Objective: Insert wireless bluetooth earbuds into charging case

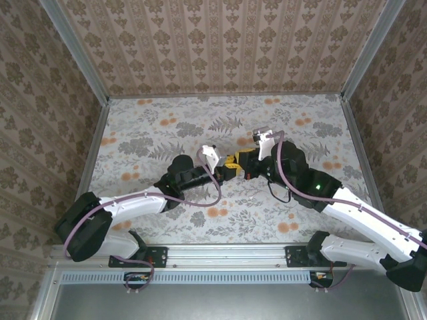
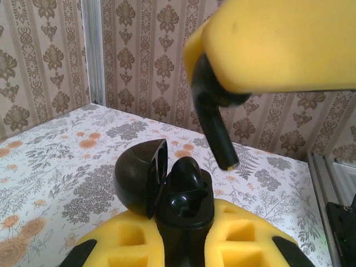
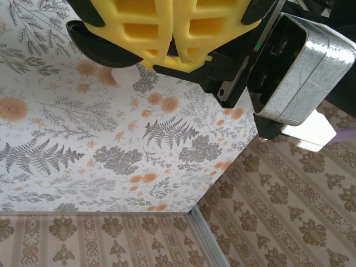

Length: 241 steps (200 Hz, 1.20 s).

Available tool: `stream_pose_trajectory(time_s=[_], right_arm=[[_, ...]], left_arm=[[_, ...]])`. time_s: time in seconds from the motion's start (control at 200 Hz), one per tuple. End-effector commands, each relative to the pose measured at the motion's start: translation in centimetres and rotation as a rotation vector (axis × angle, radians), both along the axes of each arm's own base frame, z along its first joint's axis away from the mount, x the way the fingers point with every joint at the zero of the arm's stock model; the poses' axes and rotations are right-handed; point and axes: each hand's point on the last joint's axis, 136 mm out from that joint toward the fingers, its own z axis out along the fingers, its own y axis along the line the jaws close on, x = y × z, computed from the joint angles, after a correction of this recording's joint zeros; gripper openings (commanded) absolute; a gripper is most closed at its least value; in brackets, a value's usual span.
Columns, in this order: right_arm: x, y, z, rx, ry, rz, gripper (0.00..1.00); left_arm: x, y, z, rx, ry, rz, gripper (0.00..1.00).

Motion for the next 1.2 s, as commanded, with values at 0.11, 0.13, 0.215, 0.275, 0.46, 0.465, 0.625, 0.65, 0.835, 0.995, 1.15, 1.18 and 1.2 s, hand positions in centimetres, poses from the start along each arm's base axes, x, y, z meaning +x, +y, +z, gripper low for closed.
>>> stream_pose_trajectory(time_s=[0.11, 0.13, 0.215, 0.275, 0.46, 0.465, 0.625, 0.65, 0.835, 0.995, 1.15, 1.18, 1.2], right_arm=[[0.3, -0.3, 0.6, -0.023, -0.075, -0.014, 0.04], [0.3, -0.3, 0.5, -0.026, -0.074, -0.015, 0.04], [0.4, -0.1, 0.1, -0.028, -0.066, -0.013, 0.04], [0.4, -0.1, -0.2, -0.027, -0.061, -0.013, 0.04], [0.4, 0.0, -0.8, -0.022, -0.047, -0.014, 0.05], [0.4, 0.0, -0.8, -0.022, -0.047, -0.013, 0.05], [0.4, 0.0, -1.4, -0.021, -0.032, -0.013, 0.04], [0.3, 0.0, -1.4, -0.019, -0.031, -0.012, 0.04], [0.1, 0.2, -1.7, -0.011, -0.020, 0.000, 0.04], [-0.1, 0.2, -2.5, -0.015, -0.010, 0.002, 0.04], [-0.4, 0.3, -3.1, -0.003, 0.001, 0.010, 0.04], [-0.4, 0.3, -3.2, -0.001, 0.001, 0.011, 0.04], [-0.4, 0.3, -3.2, 0.001, 0.002, 0.011, 0.04]], left_arm=[[-0.8, 0.5, 2.2, -0.049, -0.072, -0.002, 0.00], [-0.8, 0.5, 2.2, -0.048, -0.072, -0.003, 0.00], [-0.9, 0.6, 2.2, -0.049, -0.072, 0.001, 0.00], [-1.0, 0.8, 2.4, -0.053, -0.075, 0.003, 0.00], [-1.5, 1.1, 2.4, -0.050, -0.077, 0.006, 0.00], [-1.5, 1.1, 2.4, -0.050, -0.076, 0.006, 0.00], [-1.7, 1.3, 2.5, -0.053, -0.078, 0.011, 0.00], [-1.7, 1.3, 2.4, -0.052, -0.078, 0.013, 0.00], [-1.6, 1.4, 2.3, -0.050, -0.078, 0.022, 0.00], [-1.3, 1.4, 2.2, -0.044, -0.082, 0.035, 0.00], [-1.2, 1.4, 2.3, -0.049, -0.082, 0.046, 0.00], [-1.1, 1.4, 2.3, -0.050, -0.084, 0.048, 0.00], [-1.1, 1.4, 2.4, -0.051, -0.084, 0.049, 0.00]])
